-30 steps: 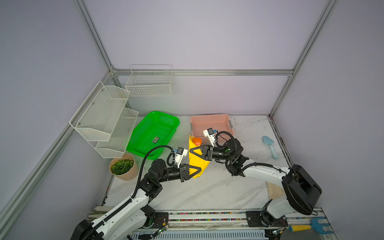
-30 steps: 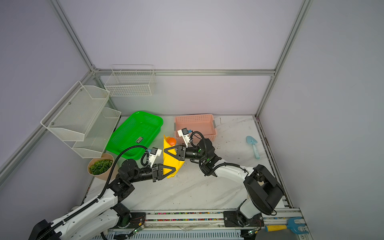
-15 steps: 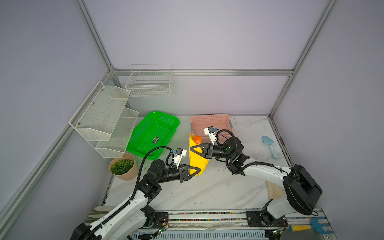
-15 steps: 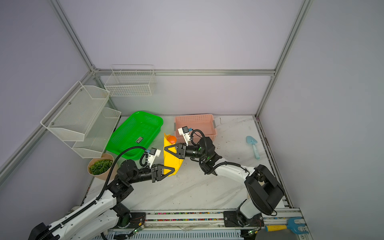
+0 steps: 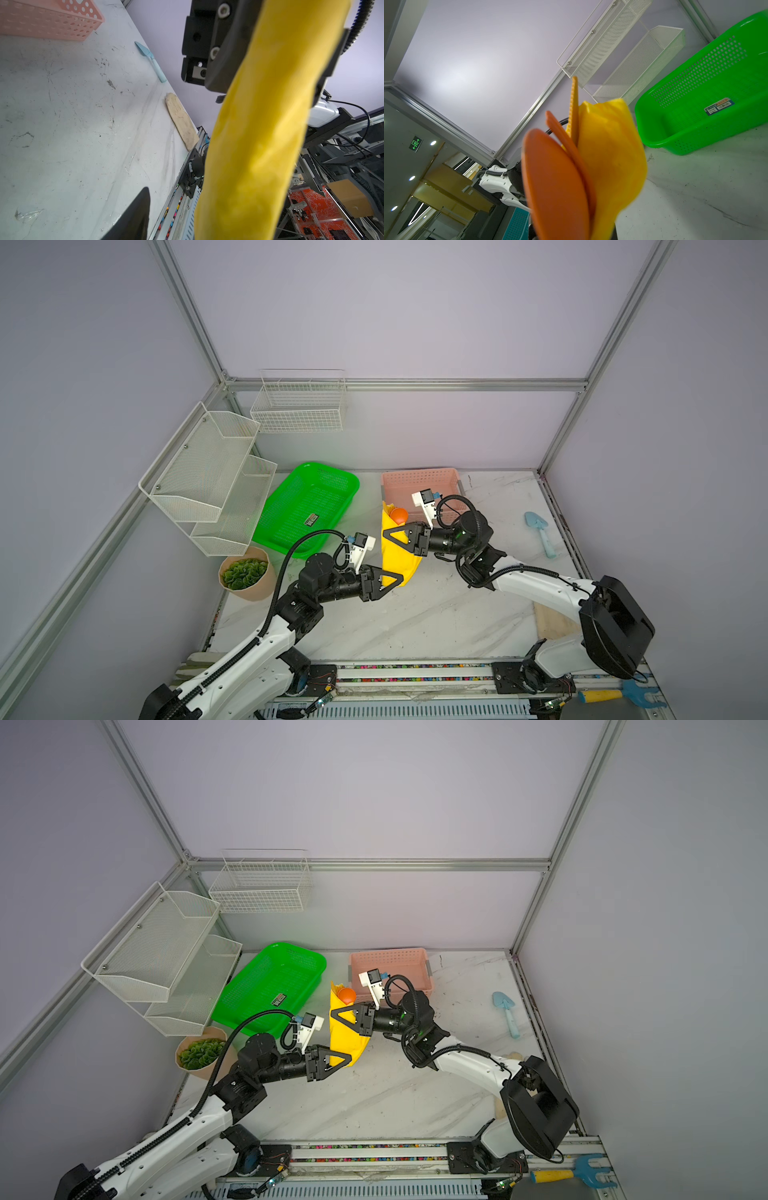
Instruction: Place the utensils on the paper napkin and roll it up
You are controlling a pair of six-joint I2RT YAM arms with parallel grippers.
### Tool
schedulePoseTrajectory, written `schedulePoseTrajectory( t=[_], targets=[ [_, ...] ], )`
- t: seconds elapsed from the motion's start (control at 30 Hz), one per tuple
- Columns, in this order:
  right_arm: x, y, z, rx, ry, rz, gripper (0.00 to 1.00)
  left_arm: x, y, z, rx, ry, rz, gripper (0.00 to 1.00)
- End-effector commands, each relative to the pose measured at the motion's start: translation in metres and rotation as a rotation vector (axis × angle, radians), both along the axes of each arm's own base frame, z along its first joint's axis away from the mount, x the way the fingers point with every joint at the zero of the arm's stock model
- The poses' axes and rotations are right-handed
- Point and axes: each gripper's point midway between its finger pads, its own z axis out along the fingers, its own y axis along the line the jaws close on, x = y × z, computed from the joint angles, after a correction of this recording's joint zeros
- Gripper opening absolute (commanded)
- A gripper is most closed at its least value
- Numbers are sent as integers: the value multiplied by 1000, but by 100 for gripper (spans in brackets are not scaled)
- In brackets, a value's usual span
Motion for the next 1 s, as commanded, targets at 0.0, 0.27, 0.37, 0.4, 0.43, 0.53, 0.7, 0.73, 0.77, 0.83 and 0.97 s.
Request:
schedulePoseTrajectory(
  t=[0.0,0.27,0.37,0.4,0.43,0.53,0.7,0.73,0.77,0.83,0.97],
  targets=[
    [-7,-6,11,23,-37,6,0,2,-5,58,-73,-155,-34,56],
    [-7,-5,9,14,-39,9,0,1,0,72,-58,-202,-13,57],
    [-7,-4,7,13,-35,16,0,3,2,85,-72,-239,4,57],
    [-8,-4,7,14,-35,22,0,3,2,88,-74,-245,6,57],
    [-8,-4,6,13,-30,24,0,5,2,89,-69,-249,10,57],
    [-9,-4,6,15,-30,29,0,10,-1,91,-64,-251,11,56],
    [-11,-5,7,22,-31,32,0,17,-3,96,-80,-259,17,52],
    [-12,-5,7,23,-32,34,0,19,-4,95,-82,-256,16,51],
    [-12,-5,7,24,-31,36,0,19,-5,95,-85,-253,12,49],
    [-12,-5,9,28,-34,37,0,21,-8,92,-91,-244,-1,45],
    [-13,-5,12,37,-36,44,0,24,-11,88,-100,-237,-8,37]
  ],
)
